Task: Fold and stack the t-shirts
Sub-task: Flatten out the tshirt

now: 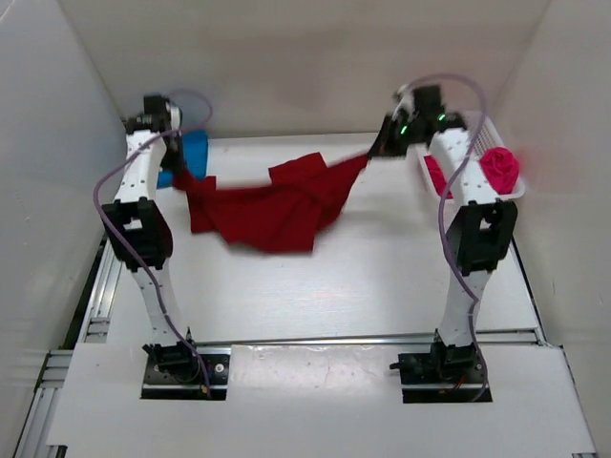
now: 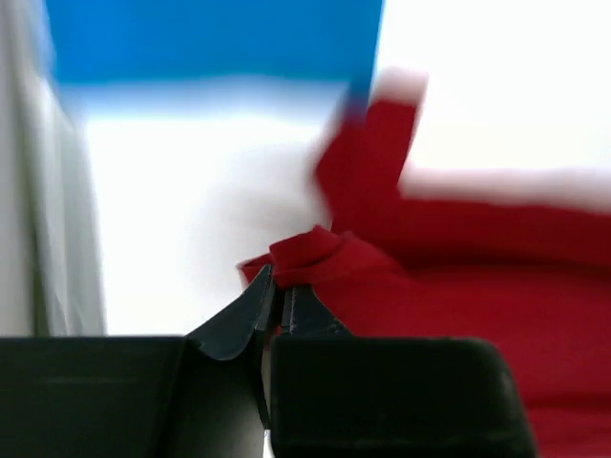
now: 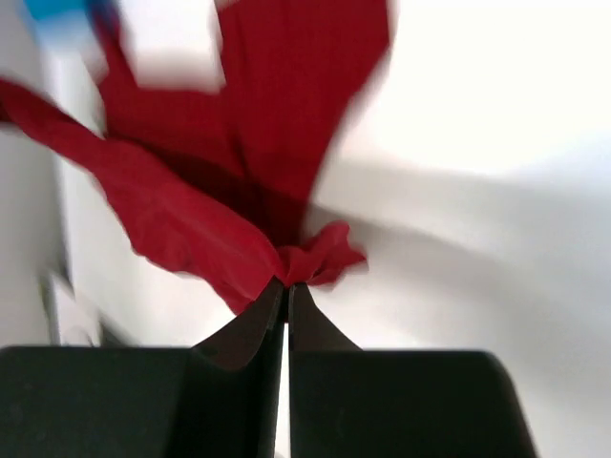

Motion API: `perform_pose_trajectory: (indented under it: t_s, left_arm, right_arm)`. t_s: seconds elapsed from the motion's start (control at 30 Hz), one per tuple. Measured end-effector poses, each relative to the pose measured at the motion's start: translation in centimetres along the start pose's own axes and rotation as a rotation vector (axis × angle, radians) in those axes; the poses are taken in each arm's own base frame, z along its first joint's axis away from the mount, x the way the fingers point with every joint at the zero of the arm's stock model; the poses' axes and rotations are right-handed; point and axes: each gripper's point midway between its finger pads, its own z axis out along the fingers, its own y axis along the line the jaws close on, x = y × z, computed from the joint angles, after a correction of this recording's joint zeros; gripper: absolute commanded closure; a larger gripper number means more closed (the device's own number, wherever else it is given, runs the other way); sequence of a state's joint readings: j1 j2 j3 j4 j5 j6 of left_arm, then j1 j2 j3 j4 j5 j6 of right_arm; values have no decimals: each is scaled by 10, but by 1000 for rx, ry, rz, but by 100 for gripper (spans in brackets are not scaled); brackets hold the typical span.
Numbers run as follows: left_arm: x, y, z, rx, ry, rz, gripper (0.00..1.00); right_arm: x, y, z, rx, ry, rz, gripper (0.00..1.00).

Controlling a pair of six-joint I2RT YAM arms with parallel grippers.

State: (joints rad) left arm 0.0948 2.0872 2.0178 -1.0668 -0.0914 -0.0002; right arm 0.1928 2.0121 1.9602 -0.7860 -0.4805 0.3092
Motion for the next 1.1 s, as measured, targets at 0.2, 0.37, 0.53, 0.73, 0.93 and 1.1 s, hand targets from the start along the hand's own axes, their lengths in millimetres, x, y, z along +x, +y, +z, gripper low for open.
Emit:
perform_pose_trajectory:
  t_s: [0.2, 0.37, 0.53, 0.73, 0.93, 1.1]
  left_arm:
    - [-88, -27, -129, 31, -480, 12, 90]
    - [-50, -45, -205, 86, -623, 45, 90]
    - [27, -49, -142, 58, -422, 91, 90]
    - [192, -65, -44, 50, 33, 261, 39]
    - [269, -37, -27, -27, 246, 291, 20]
    - [264, -26, -34, -46, 215, 244, 17]
  right_arm:
    - [-102, 16, -179, 6, -556, 9, 100]
    - [-25, 72, -243, -38, -664, -98, 100]
    - [82, 26, -193, 27, -515, -2, 100]
    - [242, -48, -117, 141, -252, 241, 100]
    - [306, -76, -90, 183, -157, 373, 100]
    - [307, -82, -90, 212, -171, 384, 100]
